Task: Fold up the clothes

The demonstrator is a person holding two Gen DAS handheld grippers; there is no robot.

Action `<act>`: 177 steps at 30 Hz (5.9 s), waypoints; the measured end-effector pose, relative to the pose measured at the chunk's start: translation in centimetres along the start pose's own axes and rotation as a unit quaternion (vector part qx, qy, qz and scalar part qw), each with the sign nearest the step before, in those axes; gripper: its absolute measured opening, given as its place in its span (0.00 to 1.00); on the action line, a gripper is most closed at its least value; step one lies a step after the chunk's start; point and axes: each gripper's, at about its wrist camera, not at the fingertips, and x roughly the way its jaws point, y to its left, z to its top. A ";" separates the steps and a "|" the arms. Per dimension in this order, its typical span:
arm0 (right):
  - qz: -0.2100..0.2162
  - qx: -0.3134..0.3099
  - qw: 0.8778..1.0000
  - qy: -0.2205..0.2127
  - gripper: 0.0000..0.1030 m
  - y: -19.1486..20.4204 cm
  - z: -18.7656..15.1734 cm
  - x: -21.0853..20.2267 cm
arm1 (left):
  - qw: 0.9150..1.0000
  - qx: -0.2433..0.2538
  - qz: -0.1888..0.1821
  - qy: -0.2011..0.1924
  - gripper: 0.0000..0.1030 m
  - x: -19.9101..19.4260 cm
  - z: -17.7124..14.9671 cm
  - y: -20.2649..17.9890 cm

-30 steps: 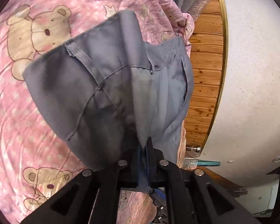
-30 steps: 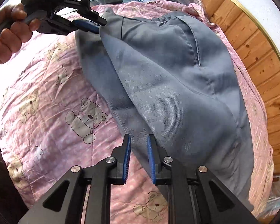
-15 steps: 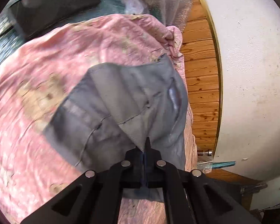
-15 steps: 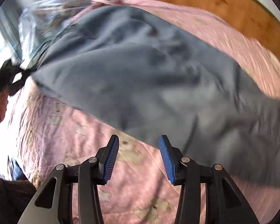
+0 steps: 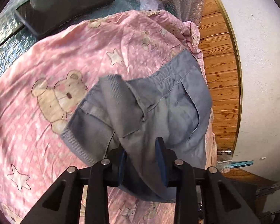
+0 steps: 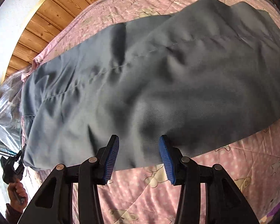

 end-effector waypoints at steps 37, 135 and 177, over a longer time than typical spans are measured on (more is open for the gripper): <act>0.133 -0.564 0.814 0.036 0.51 41.1 -10.5 3.2 | 0.985 -0.125 -0.108 -0.052 0.46 -4.2 -1.9 5.7; 0.101 0.253 0.943 -0.191 0.36 -39.8 3.5 -14.0 | 0.997 -0.031 0.065 -0.024 0.26 4.7 -17.1 -6.5; 0.098 0.317 0.928 -0.173 0.50 -30.8 7.4 -8.4 | 0.985 -0.121 -0.090 -0.082 0.69 8.4 -9.6 -1.7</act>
